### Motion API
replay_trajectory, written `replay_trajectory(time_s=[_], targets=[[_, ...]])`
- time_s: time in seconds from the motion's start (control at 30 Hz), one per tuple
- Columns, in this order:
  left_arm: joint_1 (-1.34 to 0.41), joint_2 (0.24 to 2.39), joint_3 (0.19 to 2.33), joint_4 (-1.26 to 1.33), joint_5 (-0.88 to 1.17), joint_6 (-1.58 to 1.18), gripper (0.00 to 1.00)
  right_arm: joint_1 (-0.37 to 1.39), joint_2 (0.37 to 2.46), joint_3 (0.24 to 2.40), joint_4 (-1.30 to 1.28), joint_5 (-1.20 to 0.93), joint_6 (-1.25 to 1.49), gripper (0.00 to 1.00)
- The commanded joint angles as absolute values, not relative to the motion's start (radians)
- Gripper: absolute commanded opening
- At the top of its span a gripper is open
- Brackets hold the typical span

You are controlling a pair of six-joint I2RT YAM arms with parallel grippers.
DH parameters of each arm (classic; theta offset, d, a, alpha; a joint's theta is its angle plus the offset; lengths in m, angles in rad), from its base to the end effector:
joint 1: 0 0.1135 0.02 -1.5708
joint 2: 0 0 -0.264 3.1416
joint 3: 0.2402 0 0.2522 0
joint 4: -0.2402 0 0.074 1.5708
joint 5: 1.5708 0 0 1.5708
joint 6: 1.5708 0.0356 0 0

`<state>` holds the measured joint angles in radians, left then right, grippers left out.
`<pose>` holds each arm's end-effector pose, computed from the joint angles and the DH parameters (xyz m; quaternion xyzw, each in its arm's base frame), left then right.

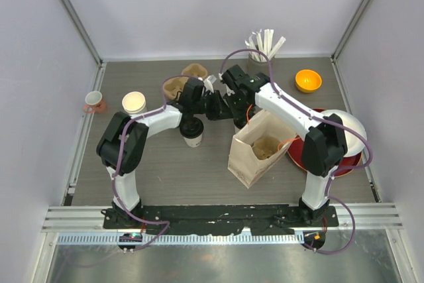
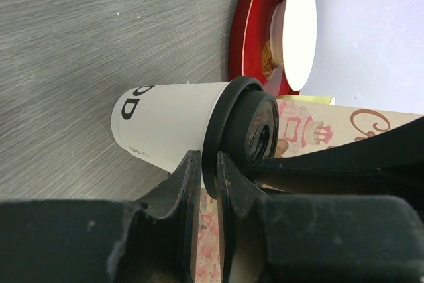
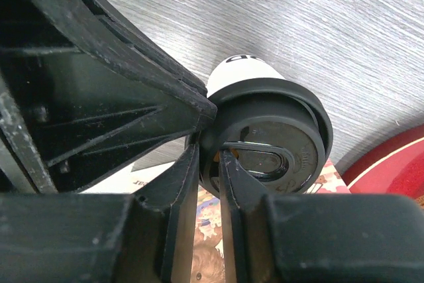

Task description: Pack the takeout coffee

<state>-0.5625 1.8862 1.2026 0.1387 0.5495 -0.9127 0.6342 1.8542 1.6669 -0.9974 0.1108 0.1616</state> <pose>0.3445 -0.2392 0.2022 -0.0150 0.8490 -0.4926 0.1906 0.3140 0.2261 0.2790 -0.2191 0.9552 0.0241 0.1977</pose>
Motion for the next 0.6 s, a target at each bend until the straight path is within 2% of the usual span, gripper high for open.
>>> replay_trajectory(time_s=[0.0, 0.2, 0.43, 0.57], targets=[[-0.571, 1.924, 1.131, 0.028, 0.468, -0.884, 0.16, 0.608, 1.818, 1.603, -0.976, 0.069, 0.184, 0.22], [-0.587, 1.930, 1.101, 0.003, 0.442, -0.858, 0.13, 0.592, 1.793, 1.552, -0.950, 0.055, 0.192, 0.19], [-0.601, 1.953, 1.069, -0.051, 0.377, -0.836, 0.00, 0.583, 1.778, 1.517, -0.939, 0.058, 0.193, 0.17], [-0.609, 1.957, 1.054, -0.078, 0.347, -0.833, 0.00, 0.580, 1.773, 1.500, -0.930, 0.054, 0.196, 0.16]])
